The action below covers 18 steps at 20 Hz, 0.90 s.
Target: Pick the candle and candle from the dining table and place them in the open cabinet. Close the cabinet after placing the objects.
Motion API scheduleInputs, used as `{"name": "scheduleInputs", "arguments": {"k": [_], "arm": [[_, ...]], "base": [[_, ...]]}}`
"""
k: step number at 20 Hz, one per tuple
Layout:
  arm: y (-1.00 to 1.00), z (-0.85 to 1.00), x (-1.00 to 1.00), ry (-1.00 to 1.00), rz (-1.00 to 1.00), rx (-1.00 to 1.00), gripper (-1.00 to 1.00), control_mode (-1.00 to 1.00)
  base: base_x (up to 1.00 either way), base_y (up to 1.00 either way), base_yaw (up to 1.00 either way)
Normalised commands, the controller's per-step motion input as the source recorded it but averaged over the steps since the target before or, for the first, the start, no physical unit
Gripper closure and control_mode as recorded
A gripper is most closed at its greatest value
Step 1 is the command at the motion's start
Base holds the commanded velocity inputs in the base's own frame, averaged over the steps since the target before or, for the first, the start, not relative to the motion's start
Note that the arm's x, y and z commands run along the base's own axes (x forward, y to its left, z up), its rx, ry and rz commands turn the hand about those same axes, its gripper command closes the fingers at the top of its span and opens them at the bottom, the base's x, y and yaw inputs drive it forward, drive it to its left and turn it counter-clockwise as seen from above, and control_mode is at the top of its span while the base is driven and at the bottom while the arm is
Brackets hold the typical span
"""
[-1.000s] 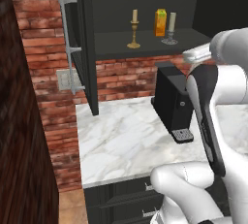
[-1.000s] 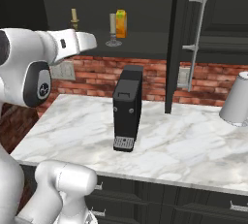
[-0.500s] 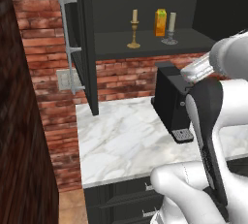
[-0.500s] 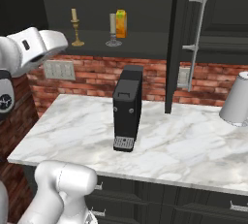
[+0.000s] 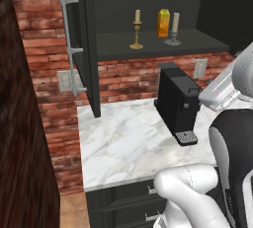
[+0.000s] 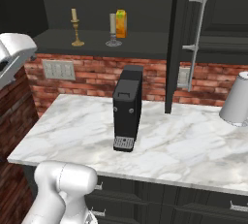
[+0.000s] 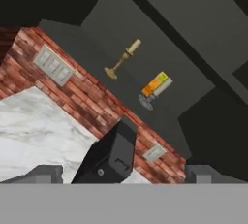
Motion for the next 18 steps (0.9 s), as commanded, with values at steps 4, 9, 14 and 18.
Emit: {"name": "scheduleInputs", "arguments": {"k": [4, 9, 14, 18], "arm": [[0.27, 0.00, -0.65, 0.00, 0.14, -0.14, -1.00, -1.00], [0.42, 0.00, -0.51, -0.05, 0.16, -0.15, -1.00, -1.00], [0.59, 0.00, -0.30, -0.05, 0.20, -0.16, -1.00, -1.00], [0.73, 0.00, -0.13, -0.01, 0.11, -0.16, -1.00, -1.00]], "base": [[0.00, 0.00, 0.00], [0.00, 0.00, 0.00], [0.00, 0.00, 0.00], [0.00, 0.00, 0.00]]}}
